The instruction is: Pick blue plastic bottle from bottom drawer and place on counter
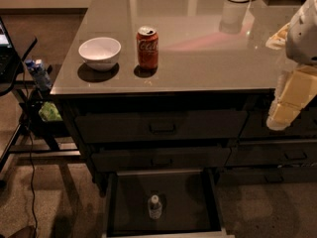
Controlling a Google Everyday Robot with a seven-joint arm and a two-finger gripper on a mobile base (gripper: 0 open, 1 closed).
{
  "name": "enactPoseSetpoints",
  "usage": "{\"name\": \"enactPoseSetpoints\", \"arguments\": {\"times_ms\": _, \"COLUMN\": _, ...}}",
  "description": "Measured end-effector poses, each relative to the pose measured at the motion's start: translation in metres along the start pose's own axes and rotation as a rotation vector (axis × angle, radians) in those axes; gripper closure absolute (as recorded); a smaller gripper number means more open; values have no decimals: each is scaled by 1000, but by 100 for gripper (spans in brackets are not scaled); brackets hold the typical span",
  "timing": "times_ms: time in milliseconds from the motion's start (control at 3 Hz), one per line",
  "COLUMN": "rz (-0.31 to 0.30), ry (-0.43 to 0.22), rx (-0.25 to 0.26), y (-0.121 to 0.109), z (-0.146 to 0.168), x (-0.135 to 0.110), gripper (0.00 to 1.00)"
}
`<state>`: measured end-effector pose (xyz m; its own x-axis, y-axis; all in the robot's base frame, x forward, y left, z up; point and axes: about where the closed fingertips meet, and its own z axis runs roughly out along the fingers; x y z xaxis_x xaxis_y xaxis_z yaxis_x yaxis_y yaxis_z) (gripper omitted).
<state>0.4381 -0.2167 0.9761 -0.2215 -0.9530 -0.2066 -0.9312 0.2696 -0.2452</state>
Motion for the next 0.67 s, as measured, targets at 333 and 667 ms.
{"name": "enactPoseSetpoints", "arguments": {"times_ms": 333, "rz": 0, "ry": 0, "rx": 0, "y": 0, "z": 0, "x": 0, "gripper": 0}}
{"name": "enactPoseSetpoints", "arguments": {"times_ms": 667, "rz": 14, "ry": -3, "rx": -15, "y": 6, "z": 10, "x": 2, "gripper": 0}}
